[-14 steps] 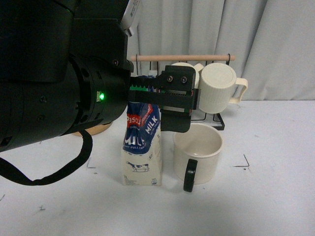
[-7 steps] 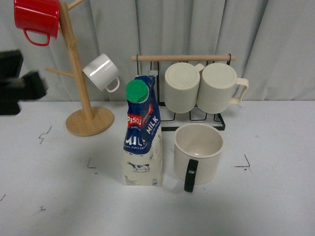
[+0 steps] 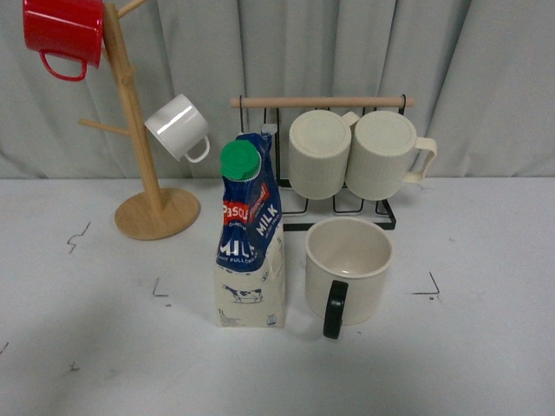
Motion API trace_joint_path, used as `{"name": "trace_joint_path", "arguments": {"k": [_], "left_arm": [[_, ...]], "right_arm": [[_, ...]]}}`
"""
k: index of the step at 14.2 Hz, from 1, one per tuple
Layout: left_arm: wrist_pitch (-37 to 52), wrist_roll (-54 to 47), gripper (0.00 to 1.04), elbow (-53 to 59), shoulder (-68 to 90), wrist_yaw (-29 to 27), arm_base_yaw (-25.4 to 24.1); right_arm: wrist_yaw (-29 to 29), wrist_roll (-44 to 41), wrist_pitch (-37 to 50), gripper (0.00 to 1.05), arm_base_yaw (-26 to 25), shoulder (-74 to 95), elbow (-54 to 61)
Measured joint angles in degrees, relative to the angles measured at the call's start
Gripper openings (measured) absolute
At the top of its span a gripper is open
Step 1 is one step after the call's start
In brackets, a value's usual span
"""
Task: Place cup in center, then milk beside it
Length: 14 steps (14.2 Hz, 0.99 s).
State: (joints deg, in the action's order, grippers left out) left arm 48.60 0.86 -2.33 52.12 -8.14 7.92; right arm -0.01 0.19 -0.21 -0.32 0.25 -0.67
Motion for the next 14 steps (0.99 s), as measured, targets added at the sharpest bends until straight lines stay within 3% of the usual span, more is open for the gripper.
{"name": "trace_joint_path", "arguments": {"k": [3,4,5,14], "left_arm": [[-8.26,0.00,0.02,1.42,-9.94,2.99,-2.62],[-11.41,-0.04,0.02,1.64,-13.25,7.26,-6.64],[-13.66,0.00,0.02,1.73,-16.17,7.15,-8.37],[-31.45,-0.02,0.02,1.70,-35.06,8.13,-7.82]], "right_arm": [[0.00,0.00,0.00,0.98,0.00,0.00,0.00],[-0.02,-0.02,0.02,0.98,0.00,0.00,0.00],[0.00,0.00,0.00,0.98,0.00,0.00,0.00],[-0.02,-0.02,0.00,0.98,0.00,0.00,0.00]]}}
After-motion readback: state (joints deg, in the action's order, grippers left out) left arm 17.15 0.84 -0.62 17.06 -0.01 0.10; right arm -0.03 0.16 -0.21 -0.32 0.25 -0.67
